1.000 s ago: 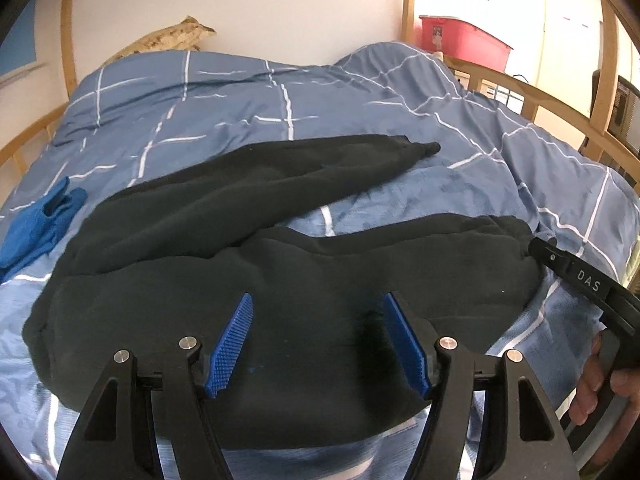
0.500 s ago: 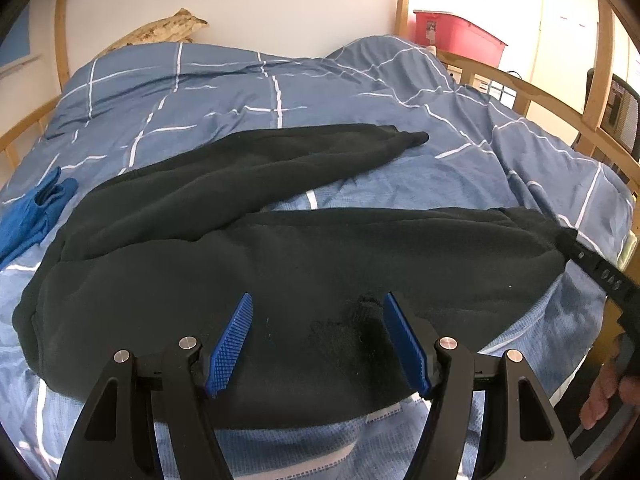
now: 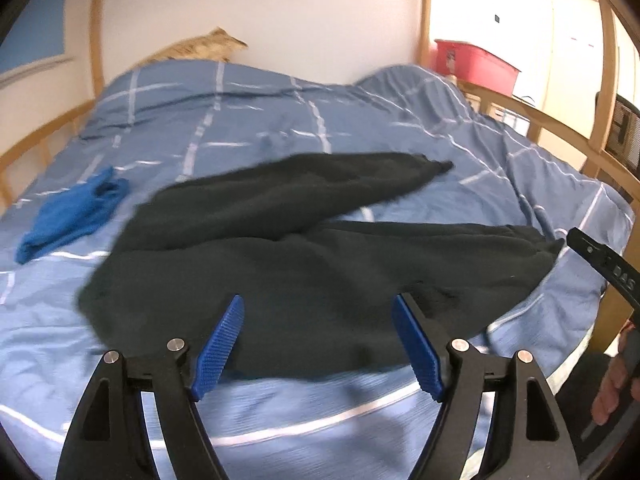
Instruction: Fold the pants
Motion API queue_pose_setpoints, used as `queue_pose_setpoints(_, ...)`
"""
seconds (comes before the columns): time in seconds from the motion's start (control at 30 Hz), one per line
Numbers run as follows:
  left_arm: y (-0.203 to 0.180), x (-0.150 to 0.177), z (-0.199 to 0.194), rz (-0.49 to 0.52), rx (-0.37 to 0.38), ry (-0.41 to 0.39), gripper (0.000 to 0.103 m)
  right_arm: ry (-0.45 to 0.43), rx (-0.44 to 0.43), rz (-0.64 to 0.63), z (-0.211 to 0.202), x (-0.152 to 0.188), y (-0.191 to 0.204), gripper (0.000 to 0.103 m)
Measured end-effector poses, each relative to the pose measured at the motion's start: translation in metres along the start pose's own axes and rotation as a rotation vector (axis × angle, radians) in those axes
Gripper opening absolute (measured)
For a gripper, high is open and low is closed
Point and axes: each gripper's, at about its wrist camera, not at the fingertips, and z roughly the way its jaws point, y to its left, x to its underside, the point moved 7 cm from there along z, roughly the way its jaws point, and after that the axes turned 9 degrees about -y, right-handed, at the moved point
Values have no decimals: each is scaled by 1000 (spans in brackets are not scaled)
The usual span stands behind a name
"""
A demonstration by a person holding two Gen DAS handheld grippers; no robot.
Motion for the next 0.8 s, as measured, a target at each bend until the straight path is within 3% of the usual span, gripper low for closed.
queue_pose_setpoints(0.27,102,-3,-44,-71,-147,-45,79,54,-190,-61,-26,25,83,47)
queue_pose_setpoints(0.4,136,-17,-46,-84,-151,-44,79,85,-237,-118,-18,25,116,47)
queue_pose_setpoints(0.53,141,-56,-34,31,-116,-51,79,141,-273,-266,4,8,159,47)
queue_pose_setpoints(0.7,130,-114,1,187,-37,-62,79,230,-419,-450,51,-32,218,47)
queue_pose_setpoints(0.8,124,-132,28,236,35,-33,79,244,-471,-589,76,-44,244,47)
